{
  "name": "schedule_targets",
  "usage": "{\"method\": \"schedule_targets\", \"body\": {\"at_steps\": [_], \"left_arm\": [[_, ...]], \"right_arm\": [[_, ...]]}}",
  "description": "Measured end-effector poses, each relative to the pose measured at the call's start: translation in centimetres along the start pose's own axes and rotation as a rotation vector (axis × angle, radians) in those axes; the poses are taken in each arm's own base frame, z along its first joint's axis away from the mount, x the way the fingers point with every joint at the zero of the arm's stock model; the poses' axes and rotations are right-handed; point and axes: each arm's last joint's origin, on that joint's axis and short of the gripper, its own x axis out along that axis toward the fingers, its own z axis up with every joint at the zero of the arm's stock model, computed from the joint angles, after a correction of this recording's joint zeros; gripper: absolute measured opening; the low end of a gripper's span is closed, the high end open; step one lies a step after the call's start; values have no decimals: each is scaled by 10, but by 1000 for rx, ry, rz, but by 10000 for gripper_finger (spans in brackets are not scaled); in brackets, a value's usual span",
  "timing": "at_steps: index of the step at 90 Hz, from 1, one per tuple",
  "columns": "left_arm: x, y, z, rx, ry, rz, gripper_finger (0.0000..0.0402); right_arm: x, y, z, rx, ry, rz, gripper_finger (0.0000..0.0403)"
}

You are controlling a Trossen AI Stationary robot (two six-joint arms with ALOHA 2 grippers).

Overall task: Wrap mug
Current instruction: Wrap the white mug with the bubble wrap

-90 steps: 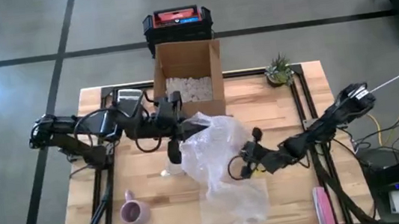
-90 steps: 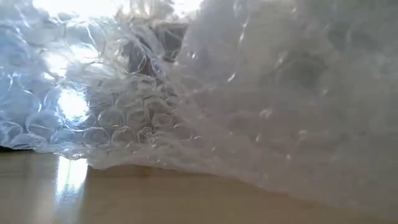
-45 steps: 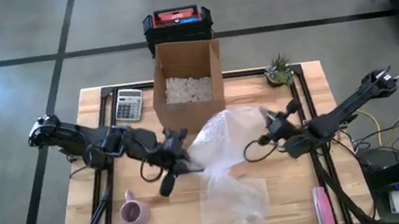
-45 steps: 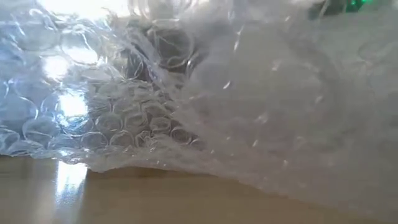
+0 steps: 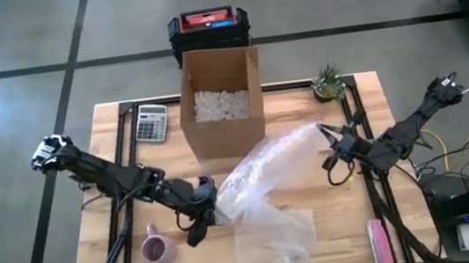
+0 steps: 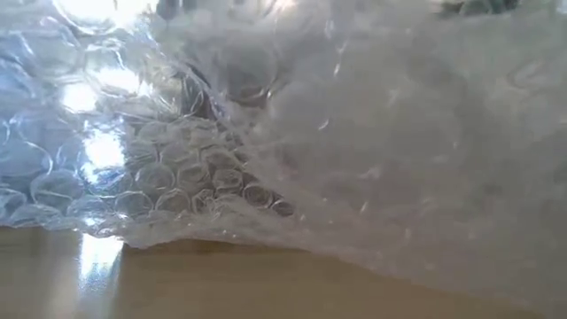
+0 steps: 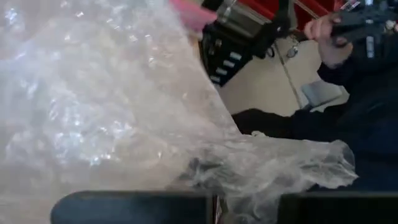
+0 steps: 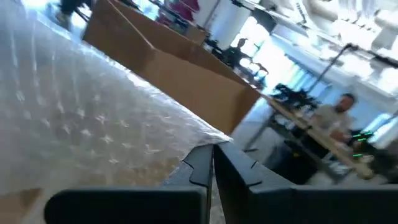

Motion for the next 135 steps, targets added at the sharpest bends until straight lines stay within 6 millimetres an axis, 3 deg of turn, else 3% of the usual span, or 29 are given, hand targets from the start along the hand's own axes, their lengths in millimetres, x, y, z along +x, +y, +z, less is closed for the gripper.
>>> {"method": "schedule_targets", "body": {"at_steps": [14,27,52,69,92,119,135], "left_arm": [[6,6,-17,-124,-67,-125,0],[9,8,-33,-206,-118,-260,0],[14,15,-58,-344,-71,-279,0],[19,17,-76,-436,38,-283,0],[20,27,-91,-488,77,-231,11],[19,48,-114,-506,286,29,117],[13,47,-120,-581,433,20,171]], "right_arm": [[-3,19,-4,134,7,389,0],[-4,46,-16,204,175,727,0],[-2,94,-46,244,593,969,0],[0,109,-53,245,696,979,0],[3,100,-7,239,536,1008,0],[31,79,32,175,358,827,3],[68,73,25,138,406,712,54]]}}
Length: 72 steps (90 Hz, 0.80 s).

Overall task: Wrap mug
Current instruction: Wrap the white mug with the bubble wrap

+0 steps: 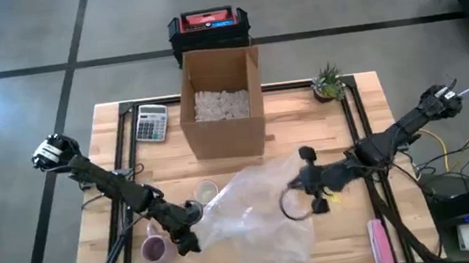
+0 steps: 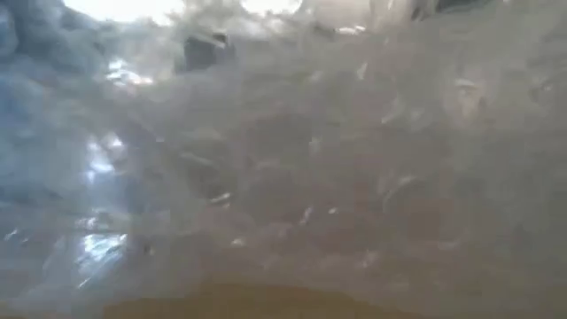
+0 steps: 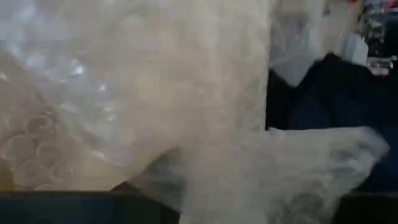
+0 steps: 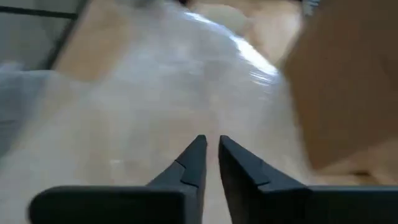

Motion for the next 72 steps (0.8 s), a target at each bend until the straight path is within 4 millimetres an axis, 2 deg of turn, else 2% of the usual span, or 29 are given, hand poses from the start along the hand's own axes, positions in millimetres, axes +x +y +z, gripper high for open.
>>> {"method": "schedule_targets", "body": {"at_steps": [9,15,25,39,47,53,72], "left_arm": [[-6,-7,-3,6,-9,-34,183],[-12,-12,-3,26,-53,-53,184],[-21,-18,-3,61,-125,-76,176],[-29,-21,-2,119,-206,-82,156],[-31,-21,-1,144,-250,-74,145],[-31,-21,-1,152,-265,-70,137],[-34,-23,-1,157,-278,-83,119]], "right_arm": [[18,-16,-6,2,101,-58,98],[24,-26,-16,-82,243,-79,126],[9,-35,-16,-171,439,-106,166],[-11,-39,-22,-75,502,-139,198],[-13,-39,-40,-24,487,-147,208],[-7,-38,-58,39,448,-149,214],[8,-40,-116,368,402,-208,234]]}}
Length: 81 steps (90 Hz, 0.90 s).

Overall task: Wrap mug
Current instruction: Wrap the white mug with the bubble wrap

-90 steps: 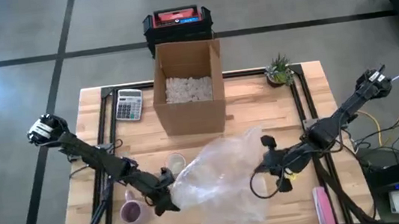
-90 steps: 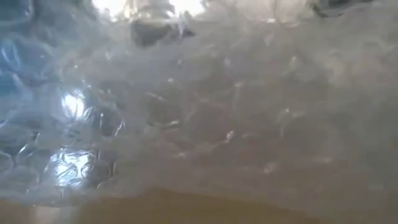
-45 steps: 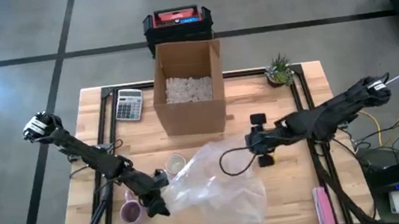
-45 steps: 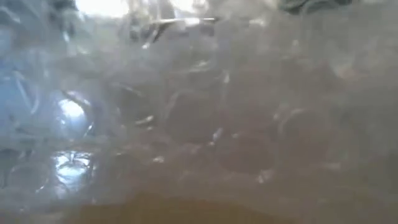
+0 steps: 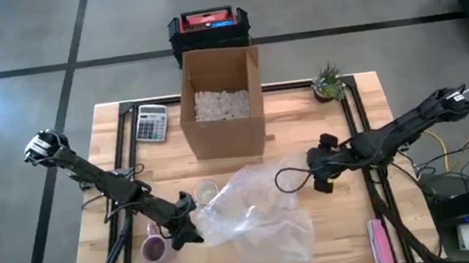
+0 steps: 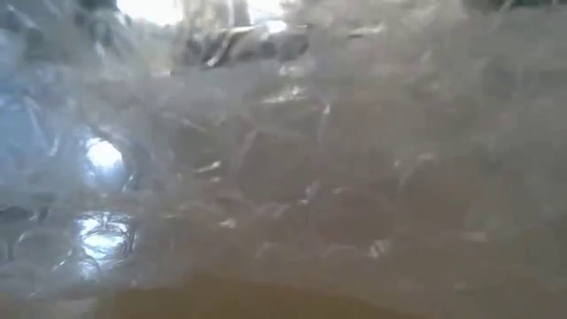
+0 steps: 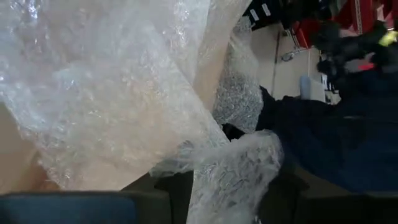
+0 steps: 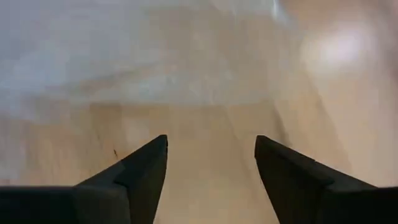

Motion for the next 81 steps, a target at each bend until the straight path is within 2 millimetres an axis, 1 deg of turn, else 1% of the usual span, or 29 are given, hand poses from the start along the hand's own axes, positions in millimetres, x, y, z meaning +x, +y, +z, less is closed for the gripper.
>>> {"method": "schedule_targets", "body": {"at_steps": [8,19,32,41,50,57,65,72,77,81], "left_arm": [[-2,-1,1,14,-19,-5,114],[-3,-3,2,31,-46,-19,115],[-4,-5,4,33,-94,-24,124],[-4,-5,6,42,-131,-15,132],[-4,-5,7,72,-166,1,137],[-4,-6,9,77,-214,-1,140],[-5,-9,12,97,-261,-25,141],[-6,-11,14,147,-306,-26,139],[-6,-11,16,194,-345,-6,133],[-7,-11,17,218,-367,10,128]], "right_arm": [[14,-1,-8,38,-77,29,244],[31,1,-12,12,-243,126,255],[45,-4,-15,125,-403,214,261],[55,-9,-19,188,-447,234,261],[62,-11,-16,228,-466,230,255],[69,-9,-14,249,-448,242,246],[76,-2,-8,206,-411,269,231],[86,4,-3,86,-387,231,211],[91,10,4,-2,-416,202,191],[93,16,14,-46,-460,202,169]]}}
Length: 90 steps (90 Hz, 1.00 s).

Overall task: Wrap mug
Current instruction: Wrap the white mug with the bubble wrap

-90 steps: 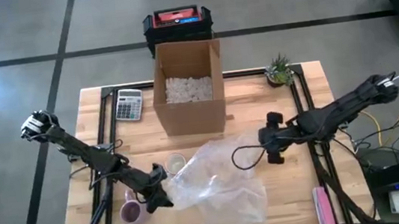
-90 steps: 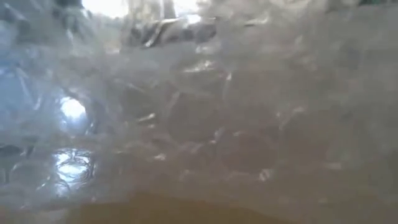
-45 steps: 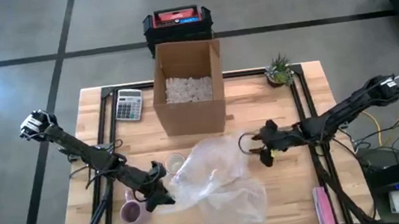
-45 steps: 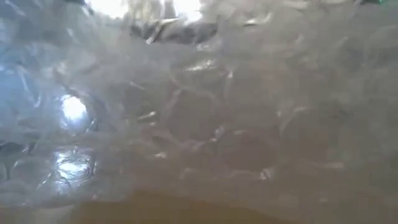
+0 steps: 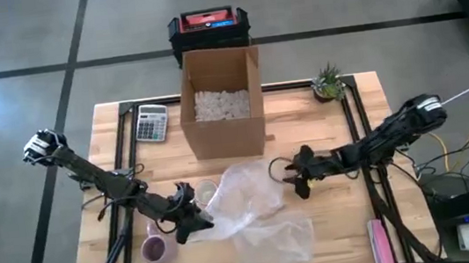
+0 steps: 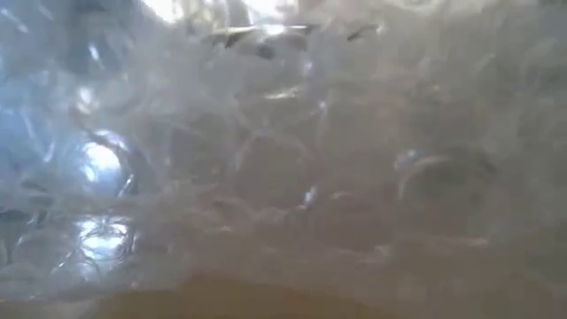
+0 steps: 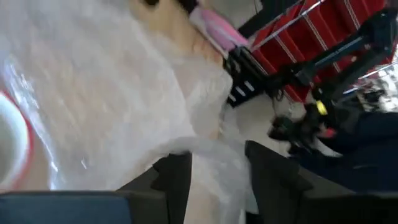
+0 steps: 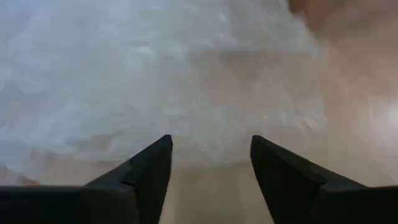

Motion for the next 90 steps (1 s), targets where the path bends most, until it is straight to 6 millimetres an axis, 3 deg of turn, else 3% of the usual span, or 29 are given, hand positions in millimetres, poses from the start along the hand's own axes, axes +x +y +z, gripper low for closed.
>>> {"method": "schedule_targets", "body": {"at_steps": [7,16,25,36,50,60,70,80,90], "left_arm": [[0,1,2,19,-19,17,115],[0,2,3,45,-47,36,93],[0,2,3,61,-54,40,68],[0,1,3,96,-55,37,35],[0,2,3,135,-53,39,3],[0,1,3,141,-54,38,13],[0,1,3,140,-55,36,24],[0,1,3,148,-54,38,32],[0,2,3,149,-52,40,36]], "right_arm": [[12,6,10,-82,-4,1,117],[16,9,16,-241,114,-26,34],[8,9,26,-351,252,-83,12],[-21,12,53,-460,372,-166,3],[-74,23,92,-539,279,-265,1],[-98,22,101,-395,191,-217,3],[-103,7,86,-240,244,-268,11],[-92,-9,69,68,286,-215,44],[-66,-21,49,205,285,-71,99]]}}
